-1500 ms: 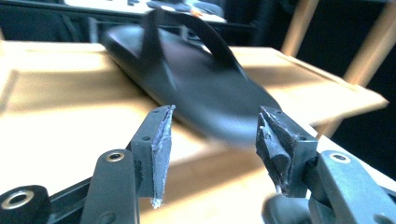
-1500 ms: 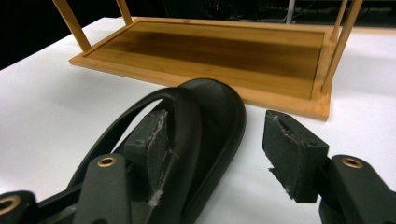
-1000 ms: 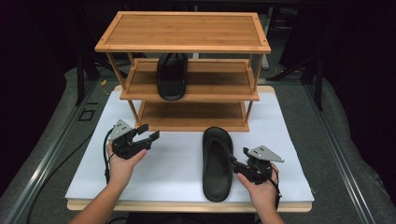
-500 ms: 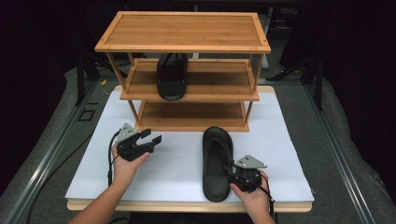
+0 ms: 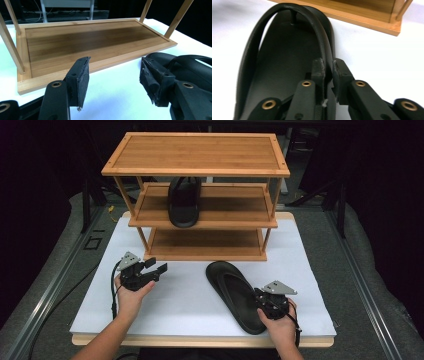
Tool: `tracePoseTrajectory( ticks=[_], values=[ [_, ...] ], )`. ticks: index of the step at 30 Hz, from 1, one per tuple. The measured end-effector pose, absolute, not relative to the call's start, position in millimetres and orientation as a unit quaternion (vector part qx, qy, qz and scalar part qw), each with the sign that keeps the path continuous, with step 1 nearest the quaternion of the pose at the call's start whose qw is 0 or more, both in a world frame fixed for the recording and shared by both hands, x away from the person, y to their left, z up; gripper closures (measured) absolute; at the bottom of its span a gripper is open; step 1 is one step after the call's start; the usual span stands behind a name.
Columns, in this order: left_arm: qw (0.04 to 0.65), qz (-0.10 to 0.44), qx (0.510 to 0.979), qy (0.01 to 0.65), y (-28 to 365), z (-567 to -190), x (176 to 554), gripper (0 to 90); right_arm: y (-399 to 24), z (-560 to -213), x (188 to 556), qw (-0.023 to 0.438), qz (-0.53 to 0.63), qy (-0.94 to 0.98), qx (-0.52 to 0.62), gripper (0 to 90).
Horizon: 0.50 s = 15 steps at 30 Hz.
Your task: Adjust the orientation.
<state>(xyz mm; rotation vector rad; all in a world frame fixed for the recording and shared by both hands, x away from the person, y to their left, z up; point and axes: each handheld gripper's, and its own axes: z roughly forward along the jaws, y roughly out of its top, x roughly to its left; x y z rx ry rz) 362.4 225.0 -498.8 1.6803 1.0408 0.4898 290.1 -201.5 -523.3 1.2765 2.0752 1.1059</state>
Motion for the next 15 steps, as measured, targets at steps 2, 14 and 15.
tracePoseTrajectory(
  ticks=[2,14,15],
  values=[
    [0.529,0.204,0.699,0.436,224.7,-498.9,363.0,40.9,-202.9,-524.2,288.0,0.229,0.41,0.752,0.464,77.9],
    [0.526,0.202,0.7,0.439,224.8,-499.8,363.8,40.1,-211.5,-528.6,282.1,0.2,0.404,0.751,0.483,77.1],
    [0.525,0.201,0.701,0.439,224.9,-500.0,363.9,40.1,-211.1,-528.4,282.1,0.199,0.398,0.754,0.483,77.3]
  ],
)
